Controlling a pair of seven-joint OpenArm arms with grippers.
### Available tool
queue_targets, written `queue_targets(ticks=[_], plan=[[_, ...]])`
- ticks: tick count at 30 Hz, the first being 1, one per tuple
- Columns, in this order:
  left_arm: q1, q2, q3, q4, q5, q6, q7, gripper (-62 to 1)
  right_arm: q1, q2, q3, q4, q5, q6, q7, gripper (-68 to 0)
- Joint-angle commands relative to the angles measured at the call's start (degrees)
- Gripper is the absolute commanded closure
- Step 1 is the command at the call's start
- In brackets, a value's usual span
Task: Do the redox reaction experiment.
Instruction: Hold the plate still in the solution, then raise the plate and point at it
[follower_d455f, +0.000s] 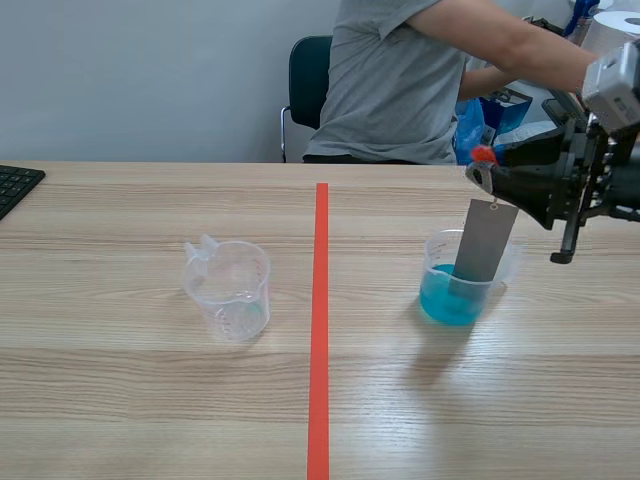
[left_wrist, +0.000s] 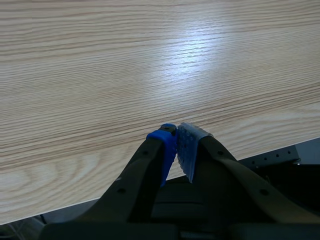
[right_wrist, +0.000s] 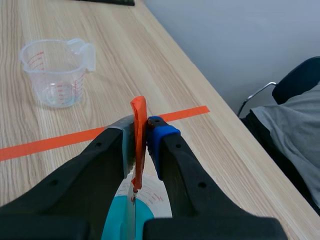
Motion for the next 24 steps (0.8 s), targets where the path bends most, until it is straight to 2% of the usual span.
queue_targets(ticks=[1,10,24], plan=[[0.0,0.1,0.0,0.6,-0.5,-0.3,-0.8,-4.2,1.6,1.5,1.3,0.7,1.6,0.4,1.7,-1.3],[0.0,0.1,0.0,0.6,-0.5,-0.3,-0.8,-4.2,1.7,5.7,1.3,3.6,5.1,0.4,4.1,-1.3],[0.0,0.1,0.0,0.6,-0.5,-0.3,-0.8,-4.2,1.7,11.7,1.3,11.4,12.2,0.4,4.0,-1.3]])
